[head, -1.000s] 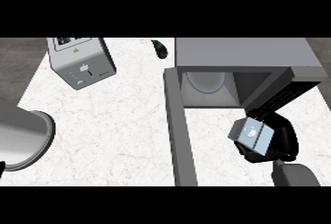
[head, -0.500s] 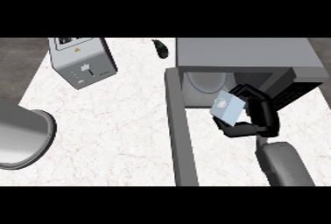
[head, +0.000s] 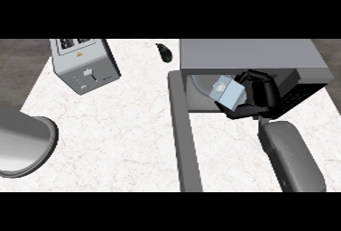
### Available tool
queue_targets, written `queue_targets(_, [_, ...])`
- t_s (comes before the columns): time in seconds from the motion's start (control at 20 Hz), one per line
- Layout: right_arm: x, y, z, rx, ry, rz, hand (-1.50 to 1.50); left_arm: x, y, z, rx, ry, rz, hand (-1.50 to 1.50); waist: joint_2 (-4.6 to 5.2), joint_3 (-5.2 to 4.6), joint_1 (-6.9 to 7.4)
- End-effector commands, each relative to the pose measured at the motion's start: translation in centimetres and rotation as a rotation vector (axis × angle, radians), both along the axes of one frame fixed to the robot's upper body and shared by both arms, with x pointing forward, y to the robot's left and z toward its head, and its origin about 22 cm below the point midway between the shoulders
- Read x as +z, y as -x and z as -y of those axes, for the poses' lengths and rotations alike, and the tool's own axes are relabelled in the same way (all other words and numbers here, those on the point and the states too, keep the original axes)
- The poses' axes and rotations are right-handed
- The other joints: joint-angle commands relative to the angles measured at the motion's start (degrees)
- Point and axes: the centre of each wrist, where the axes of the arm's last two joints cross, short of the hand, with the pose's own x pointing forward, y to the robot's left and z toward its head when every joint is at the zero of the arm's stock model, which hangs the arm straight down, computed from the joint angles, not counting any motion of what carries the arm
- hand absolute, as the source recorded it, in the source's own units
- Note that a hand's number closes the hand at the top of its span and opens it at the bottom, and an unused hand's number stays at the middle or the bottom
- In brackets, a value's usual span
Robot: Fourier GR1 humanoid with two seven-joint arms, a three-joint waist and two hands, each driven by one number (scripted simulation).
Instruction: Pick up the milk, place it into the microwave and close the microwave
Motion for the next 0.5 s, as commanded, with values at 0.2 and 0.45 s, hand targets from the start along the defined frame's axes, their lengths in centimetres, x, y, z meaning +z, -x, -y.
queue_targets(0.2, [1.7,-4.0,-3.2,-0.019,0.078,-0.056,1.50,-0.1,-0.6,-0.1,-0.060,-0.003,0.000,-1.50,2.26,-0.43,4.49])
queue_targets(0.45, [1.2,-3.9,-3.3,-0.074,0.116,-0.008,1.50,-0.3,-1.1,-0.1,-0.076,-0.007,0.008,-1.50,2.68,-0.45,5.91])
